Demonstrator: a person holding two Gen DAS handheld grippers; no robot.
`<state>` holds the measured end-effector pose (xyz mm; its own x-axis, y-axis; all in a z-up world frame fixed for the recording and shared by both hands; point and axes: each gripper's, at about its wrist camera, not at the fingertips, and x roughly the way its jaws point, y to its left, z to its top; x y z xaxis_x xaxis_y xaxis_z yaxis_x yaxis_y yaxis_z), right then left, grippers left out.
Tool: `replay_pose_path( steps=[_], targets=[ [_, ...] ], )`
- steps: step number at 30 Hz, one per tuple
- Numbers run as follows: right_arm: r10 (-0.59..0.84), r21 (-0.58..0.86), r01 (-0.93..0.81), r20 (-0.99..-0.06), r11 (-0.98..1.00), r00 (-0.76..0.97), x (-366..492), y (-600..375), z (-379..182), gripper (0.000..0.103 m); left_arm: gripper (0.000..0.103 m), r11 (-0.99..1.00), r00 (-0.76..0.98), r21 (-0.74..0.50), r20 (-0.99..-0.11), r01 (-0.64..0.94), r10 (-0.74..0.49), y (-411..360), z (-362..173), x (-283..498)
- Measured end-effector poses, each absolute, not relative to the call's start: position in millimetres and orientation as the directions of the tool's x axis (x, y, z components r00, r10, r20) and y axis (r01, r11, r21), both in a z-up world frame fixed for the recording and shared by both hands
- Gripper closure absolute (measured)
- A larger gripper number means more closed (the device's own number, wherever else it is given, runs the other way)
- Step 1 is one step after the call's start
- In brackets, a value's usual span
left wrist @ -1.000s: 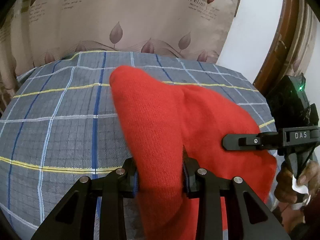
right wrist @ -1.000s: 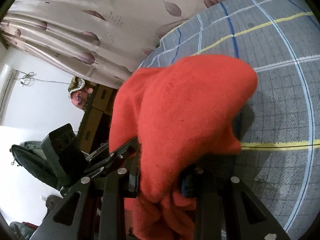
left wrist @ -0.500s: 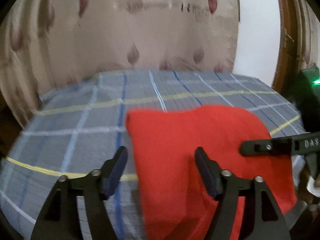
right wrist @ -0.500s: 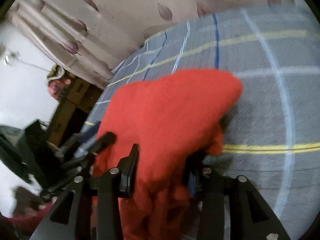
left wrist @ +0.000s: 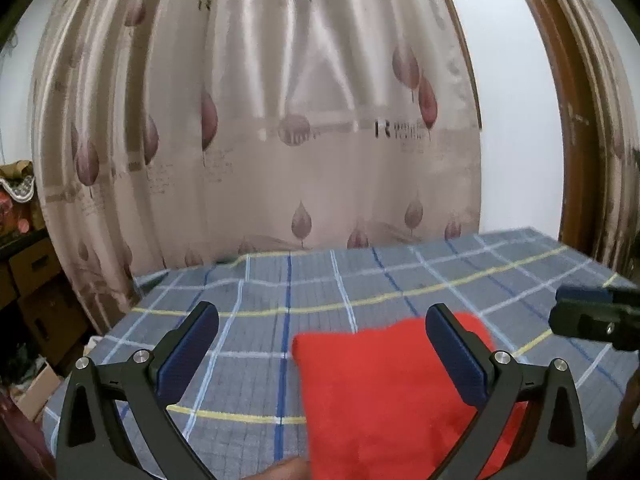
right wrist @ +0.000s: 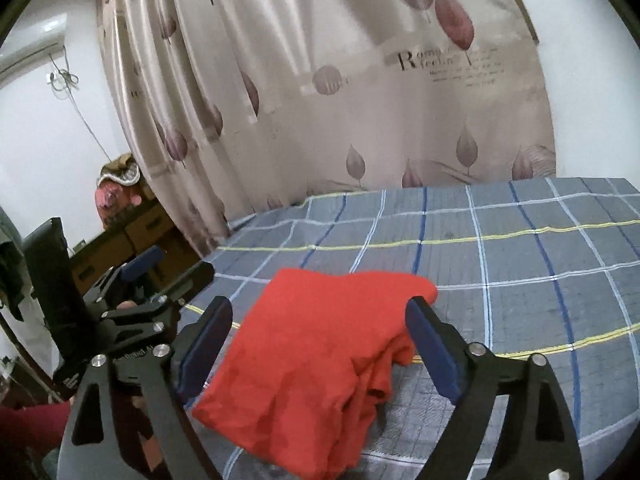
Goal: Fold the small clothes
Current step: 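Lower the folded sweater onto the bedspread and open both grippers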
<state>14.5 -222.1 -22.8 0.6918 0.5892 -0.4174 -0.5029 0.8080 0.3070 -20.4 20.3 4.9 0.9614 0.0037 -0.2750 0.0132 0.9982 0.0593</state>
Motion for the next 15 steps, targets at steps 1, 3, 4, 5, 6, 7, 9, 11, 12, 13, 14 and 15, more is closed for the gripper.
replay_pose_path(
  steps=[1,3,4,5,6,7,9,11,12,13,14,15],
  targets=[
    [0.59,0.309,-0.502,-0.418,0.808,0.691,13,-223,-22,0.014,0.0,0.999,0.963,0.046,-0.271,0.021,-0.008,22,9,-22],
    [0.586,0.313,-0.495,-0.418,0.81,0.694,11,-224,-22,0.013,0.0,0.999,0.962,0.024,-0.273,0.034,-0.026,23,15,-26],
    [0.586,0.316,-0.494,-0.419,0.81,0.693,10,-223,-23,0.013,0.0,0.999,0.962,0.01,-0.272,0.044,-0.04,24,18,-27],
    [0.586,0.317,-0.493,-0.422,0.81,0.692,9,-223,-23,0.012,0.0,0.999,0.962,0.005,-0.269,0.047,-0.044,24,20,-29],
    [0.582,0.315,-0.49,-0.425,0.813,0.693,8,-224,-24,0.012,0.0,0.999,0.964,-0.005,-0.262,0.048,-0.047,25,22,-30],
    [0.58,0.313,-0.489,-0.426,0.814,0.694,7,-223,-23,0.011,0.0,0.999,0.965,-0.009,-0.258,0.046,-0.046,25,23,-32],
    [0.578,0.312,-0.487,-0.428,0.816,0.695,6,-223,-24,0.009,0.0,0.999,0.963,-0.017,-0.267,0.045,-0.048,25,23,-32],
    [0.573,0.311,-0.482,-0.427,0.819,0.699,3,-223,-23,0.008,0.0,0.999,0.96,-0.028,-0.278,0.027,-0.034,25,22,-31],
    [0.572,0.308,-0.482,-0.423,0.82,0.702,1,-223,-22,0.008,0.0,0.999,0.958,-0.033,-0.284,0.022,-0.03,25,20,-30],
    [0.568,0.302,-0.481,-0.421,0.823,0.707,-1,-222,-22,0.008,0.0,0.999,0.956,-0.039,-0.293,0.018,-0.028,26,19,-29],
    [0.55,0.278,-0.474,-0.419,0.835,0.723,-5,-221,-20,0.007,0.0,0.999,0.953,-0.042,-0.301,0.011,-0.023,26,17,-28],
    [0.531,0.252,-0.467,-0.418,0.847,0.737,-7,-218,-19,0.006,0.0,0.999,0.952,-0.043,-0.306,0.004,-0.017,26,15,-26]
  ],
)
